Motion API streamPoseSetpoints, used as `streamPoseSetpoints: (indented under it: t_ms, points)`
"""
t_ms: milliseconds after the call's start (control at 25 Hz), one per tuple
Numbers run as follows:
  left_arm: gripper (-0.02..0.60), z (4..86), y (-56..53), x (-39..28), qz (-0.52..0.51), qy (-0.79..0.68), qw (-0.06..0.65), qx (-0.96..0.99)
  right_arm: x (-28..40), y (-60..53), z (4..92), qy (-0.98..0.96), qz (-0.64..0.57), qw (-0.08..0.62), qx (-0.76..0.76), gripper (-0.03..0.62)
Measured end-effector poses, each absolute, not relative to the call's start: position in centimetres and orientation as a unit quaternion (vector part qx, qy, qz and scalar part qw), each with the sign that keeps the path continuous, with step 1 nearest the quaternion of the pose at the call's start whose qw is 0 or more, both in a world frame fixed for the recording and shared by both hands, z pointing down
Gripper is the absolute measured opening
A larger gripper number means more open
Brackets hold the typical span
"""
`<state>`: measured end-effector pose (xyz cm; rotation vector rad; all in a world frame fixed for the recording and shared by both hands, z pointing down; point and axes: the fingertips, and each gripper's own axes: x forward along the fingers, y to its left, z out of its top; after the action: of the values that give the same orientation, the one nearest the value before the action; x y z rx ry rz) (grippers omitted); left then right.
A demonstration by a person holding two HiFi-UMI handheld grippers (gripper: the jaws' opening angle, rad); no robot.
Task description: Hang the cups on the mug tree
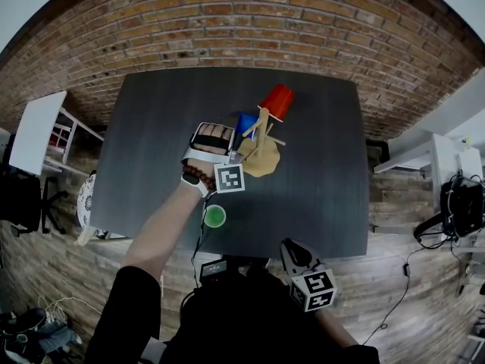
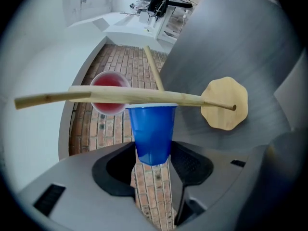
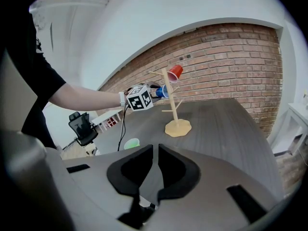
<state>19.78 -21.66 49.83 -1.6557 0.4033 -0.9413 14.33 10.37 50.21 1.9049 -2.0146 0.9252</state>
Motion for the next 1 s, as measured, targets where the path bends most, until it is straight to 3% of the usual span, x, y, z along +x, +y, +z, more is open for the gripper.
streamPoseSetpoints:
  t_ms: [400,720,1000]
  points:
    - [0.227,48.7,-20.4,18.2,-0.389,0.173,0.603,-0.675,13.8,9.4,50.0,-0.693,0.312,0.11,0.64,0.057]
    - [0.227,45.9,-17.7,14.2,-0.368,0.217,0.564,-0.707,13.0,8.2,49.8,-0.705,0.306,0.111,0.63,0.057]
    - [0.227,43.0,-17.0,6.6,-0.358,0.278,0.475,-0.755,12.7,6.9,49.5,-0.712,0.295,0.114,0.627,0.057]
